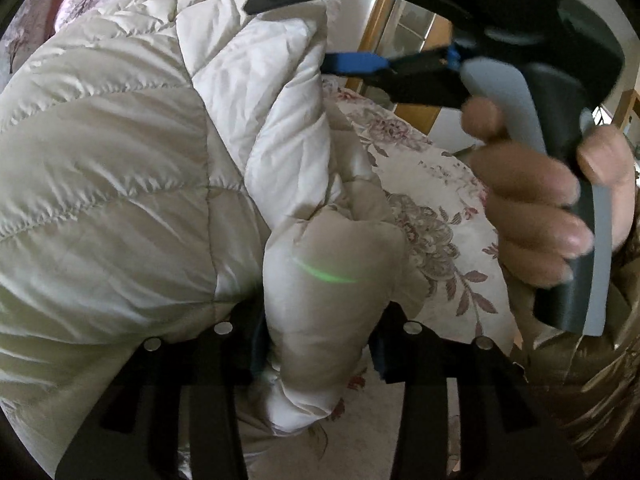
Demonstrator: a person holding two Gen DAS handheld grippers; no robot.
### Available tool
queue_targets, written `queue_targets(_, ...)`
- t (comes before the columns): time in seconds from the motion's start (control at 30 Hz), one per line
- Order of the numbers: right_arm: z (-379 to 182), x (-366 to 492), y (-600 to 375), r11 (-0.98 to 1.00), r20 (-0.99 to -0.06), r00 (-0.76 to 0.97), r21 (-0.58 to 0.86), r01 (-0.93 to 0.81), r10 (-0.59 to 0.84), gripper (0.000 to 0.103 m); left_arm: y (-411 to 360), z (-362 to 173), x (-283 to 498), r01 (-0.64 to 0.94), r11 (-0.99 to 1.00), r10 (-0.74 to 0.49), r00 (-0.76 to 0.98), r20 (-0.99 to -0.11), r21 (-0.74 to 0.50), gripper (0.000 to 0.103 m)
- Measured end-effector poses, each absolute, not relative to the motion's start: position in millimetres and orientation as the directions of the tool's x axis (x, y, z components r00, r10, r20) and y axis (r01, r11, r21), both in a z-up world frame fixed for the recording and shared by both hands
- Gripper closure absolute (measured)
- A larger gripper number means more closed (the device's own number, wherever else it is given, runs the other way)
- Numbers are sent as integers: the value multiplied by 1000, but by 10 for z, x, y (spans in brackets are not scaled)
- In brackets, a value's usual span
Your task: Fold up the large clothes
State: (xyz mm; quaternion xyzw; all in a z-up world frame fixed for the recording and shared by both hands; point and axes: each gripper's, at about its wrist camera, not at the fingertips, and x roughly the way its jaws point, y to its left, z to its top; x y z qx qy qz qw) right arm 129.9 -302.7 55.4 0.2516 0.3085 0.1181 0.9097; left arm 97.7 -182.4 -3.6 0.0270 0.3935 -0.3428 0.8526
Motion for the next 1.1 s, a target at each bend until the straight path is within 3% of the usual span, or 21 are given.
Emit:
queue_targets(0.03, 570, 1343, -3003, 856, -504, 786, 513, -63, 359, 81, -1834, -36, 974, 607, 765, -560, 458, -691, -217, 61)
queue_targets(0.13, 592, 1362, -2981, 899, -513, 812, 437, -31, 277, 91, -1898, -51, 946, 614, 764, -553, 467, -690, -198, 60)
queue_targets(0.27, 467, 1431, -3055, 927, -540, 819, 373, 27, 194, 91, -1957, -38, 907, 626, 760, -549, 475, -688, -174, 60)
queue_targets(0.63, 51, 1714, -3208, 925, -611, 770, 372, 74, 184, 89, -1828, 229, 645, 681, 706, -624, 469, -624, -194, 57)
queue_targets(0.73, -49, 1767, -3258, 923, -624, 759, 375, 84, 184, 88, -1683, 454, 631, 695, 684, -670, 477, -570, -223, 57)
queue_targets(0.8, -105, 1796, -3300, 918, -631, 751, 387, 87, 195, 88, -1471, 684, 680, 681, 695, -681, 521, -514, -232, 51)
queue_targets(0.87, -140, 1813, -3320, 916, -636, 744, 392, 86, 203, 87, -1283, 847, 871, 631, 747, -641, 602, -477, -209, 40)
queue_targets(1.1, -210, 1850, -3354, 909, -644, 729, 411, 74, 232, 87, -789, 853, 1258, 430, 887, -453, 733, -507, -170, 40)
